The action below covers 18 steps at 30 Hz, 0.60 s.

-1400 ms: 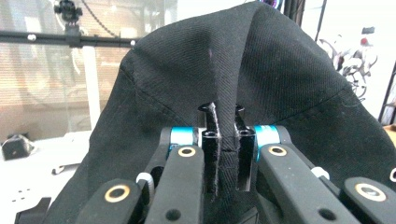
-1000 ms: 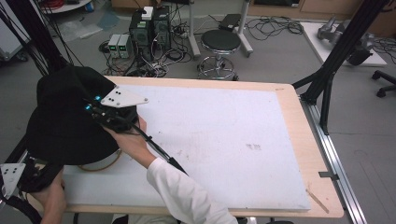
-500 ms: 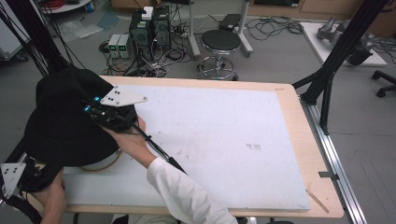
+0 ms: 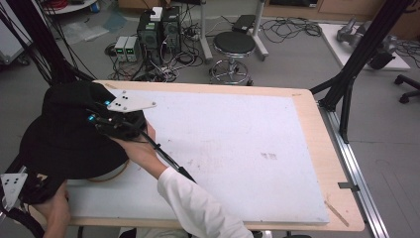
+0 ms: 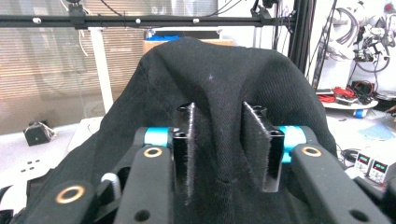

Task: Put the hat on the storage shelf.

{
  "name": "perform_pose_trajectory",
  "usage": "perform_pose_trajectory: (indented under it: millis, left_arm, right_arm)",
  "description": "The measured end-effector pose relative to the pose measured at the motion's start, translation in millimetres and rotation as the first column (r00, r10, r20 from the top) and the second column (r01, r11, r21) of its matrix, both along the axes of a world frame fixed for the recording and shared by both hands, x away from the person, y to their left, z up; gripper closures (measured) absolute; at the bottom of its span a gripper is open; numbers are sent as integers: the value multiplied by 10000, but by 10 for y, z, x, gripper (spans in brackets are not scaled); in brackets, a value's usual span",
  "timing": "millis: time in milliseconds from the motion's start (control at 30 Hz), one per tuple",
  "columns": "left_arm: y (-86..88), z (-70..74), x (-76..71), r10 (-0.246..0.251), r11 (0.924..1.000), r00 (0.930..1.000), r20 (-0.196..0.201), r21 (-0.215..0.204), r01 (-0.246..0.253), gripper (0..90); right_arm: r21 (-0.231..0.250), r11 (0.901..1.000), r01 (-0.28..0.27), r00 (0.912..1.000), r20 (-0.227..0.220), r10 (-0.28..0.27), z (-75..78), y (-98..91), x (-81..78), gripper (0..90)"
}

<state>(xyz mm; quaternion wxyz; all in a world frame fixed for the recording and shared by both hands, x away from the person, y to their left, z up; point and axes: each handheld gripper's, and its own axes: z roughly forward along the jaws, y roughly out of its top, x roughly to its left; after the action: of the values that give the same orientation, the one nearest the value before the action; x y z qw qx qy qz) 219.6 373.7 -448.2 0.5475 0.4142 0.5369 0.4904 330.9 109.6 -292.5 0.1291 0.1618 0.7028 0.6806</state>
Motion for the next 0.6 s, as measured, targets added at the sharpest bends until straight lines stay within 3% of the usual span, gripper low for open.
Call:
perform_pose_trajectory:
  millis: [233, 600]
  left_arm:
    - [5, -2, 1, 9, 10000, 10000, -24, 17, -9, 273]
    - [5, -1, -3, 10, 10000, 10000, -3, 5, -10, 273]
  right_arm:
    - [164, 9998, 90, 9999, -138, -87, 3, -18, 4, 429]
    - [-66, 9975, 707, 9969, -349, -709, 19, -129, 53, 205]
